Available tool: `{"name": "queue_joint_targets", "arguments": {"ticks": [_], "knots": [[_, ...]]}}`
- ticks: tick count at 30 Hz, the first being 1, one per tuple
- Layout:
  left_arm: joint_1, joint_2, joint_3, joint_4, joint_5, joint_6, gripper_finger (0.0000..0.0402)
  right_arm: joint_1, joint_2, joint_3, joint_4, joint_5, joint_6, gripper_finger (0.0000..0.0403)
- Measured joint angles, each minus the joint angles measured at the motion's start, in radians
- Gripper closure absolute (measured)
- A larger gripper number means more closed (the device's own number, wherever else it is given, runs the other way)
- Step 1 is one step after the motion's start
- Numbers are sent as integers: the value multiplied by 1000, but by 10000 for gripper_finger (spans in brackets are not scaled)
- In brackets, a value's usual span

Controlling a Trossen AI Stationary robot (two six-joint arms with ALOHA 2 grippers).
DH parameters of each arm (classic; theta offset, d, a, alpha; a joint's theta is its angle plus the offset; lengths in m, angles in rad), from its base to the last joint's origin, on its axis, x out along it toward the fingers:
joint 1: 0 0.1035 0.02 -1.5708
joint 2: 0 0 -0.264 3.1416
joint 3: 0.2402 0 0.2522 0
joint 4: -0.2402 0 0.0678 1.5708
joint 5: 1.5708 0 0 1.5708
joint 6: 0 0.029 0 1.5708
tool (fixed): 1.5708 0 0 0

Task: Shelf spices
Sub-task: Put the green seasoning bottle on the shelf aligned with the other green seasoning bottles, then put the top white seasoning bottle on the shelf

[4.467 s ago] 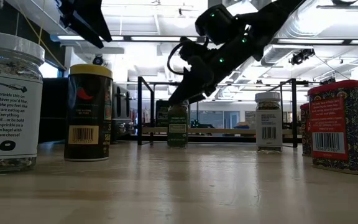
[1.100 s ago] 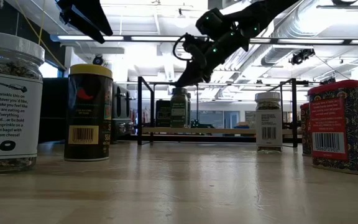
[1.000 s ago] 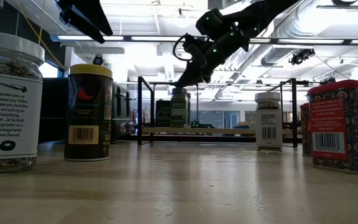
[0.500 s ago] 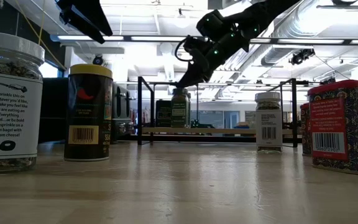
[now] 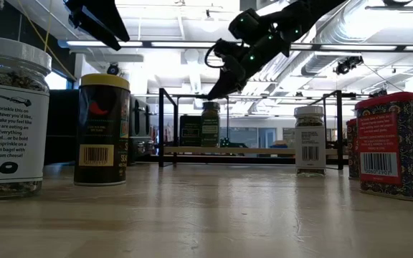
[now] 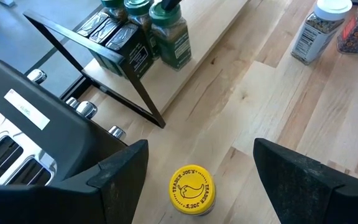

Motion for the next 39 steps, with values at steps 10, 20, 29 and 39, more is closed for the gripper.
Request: {"name": "queue_joint_targets", "arguments": {"ticks": [10,20,29,39], "knots": [[0,0,0,0,0,0,115,19,-18,0,-4,-3,-3,399],[-28,0,0,-1,-14,-11,115,216,-105,0,-104,-11,-74,399],[-238,7,-47,-2,-217,-230,115,480,-102,-173,100,-17,68,402],[-340,9,-226,139,-242,-492,115,553,-105,-108,-164,159,192,389]]}}
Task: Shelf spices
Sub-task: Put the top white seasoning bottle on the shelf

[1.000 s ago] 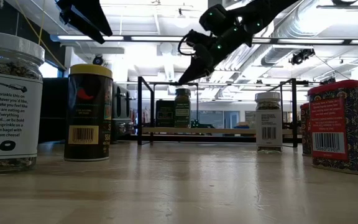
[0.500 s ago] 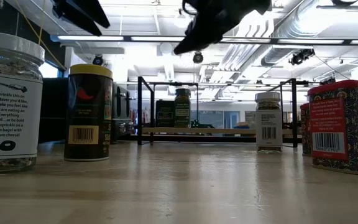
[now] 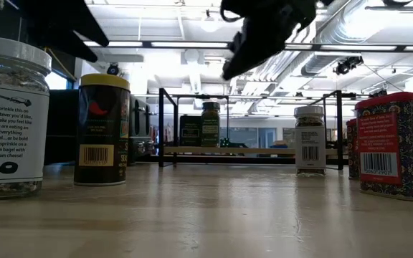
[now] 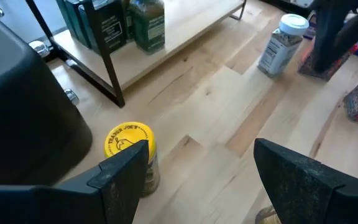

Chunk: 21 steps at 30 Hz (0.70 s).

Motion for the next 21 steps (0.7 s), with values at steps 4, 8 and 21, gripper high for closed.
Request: {"name": "queue_joint_targets", "arguments": {"ticks": [4,8,21], "knots": [[2,0,-2,54,-30,26,115,0,-1,143,-324,56,19,351],[3,0,-1,133,-74,122,115,-1,-1,266,-632,58,-6,294],[73,-1,-1,190,-100,312,115,-16,0,173,-981,144,-440,138]]}}
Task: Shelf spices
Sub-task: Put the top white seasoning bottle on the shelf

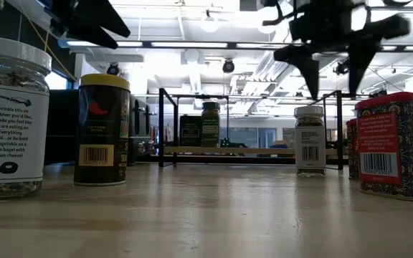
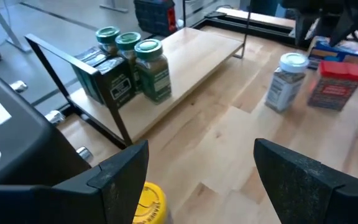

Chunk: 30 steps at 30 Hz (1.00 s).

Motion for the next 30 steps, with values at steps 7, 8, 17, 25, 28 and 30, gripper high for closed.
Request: {"name": "queue_joint_targets", "arguments": {"ticks": [7,8,17,25,28,30], "knots": [[42,0,0,-1,4,55,115,-2,1,-1,67,68,-189,135],[45,0,0,0,4,62,115,-3,1,-1,82,42,-246,135],[45,0,0,-1,12,66,115,-21,20,0,146,2,-517,135],[45,0,0,2,38,66,115,-33,69,0,150,-36,-534,135],[45,0,0,2,39,66,115,-34,84,0,160,-39,-522,137],[45,0,0,3,43,66,115,-37,93,0,164,-39,-490,145]]}}
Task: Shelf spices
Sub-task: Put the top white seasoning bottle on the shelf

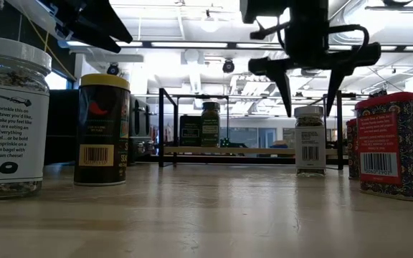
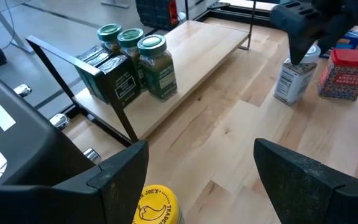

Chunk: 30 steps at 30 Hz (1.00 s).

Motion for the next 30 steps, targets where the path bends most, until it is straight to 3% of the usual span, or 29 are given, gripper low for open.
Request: {"name": "queue_joint_targets", "arguments": {"ticks": [8,13,21,30], "knots": [[0,0,0,5,2,0,115,-30,20,0,27,0,132,208],[0,0,0,5,2,0,115,-37,19,25,71,-14,356,208],[0,0,0,22,1,0,115,-101,40,106,101,-212,731,208],[1,0,0,36,1,0,115,-85,149,203,22,-162,773,205]]}}
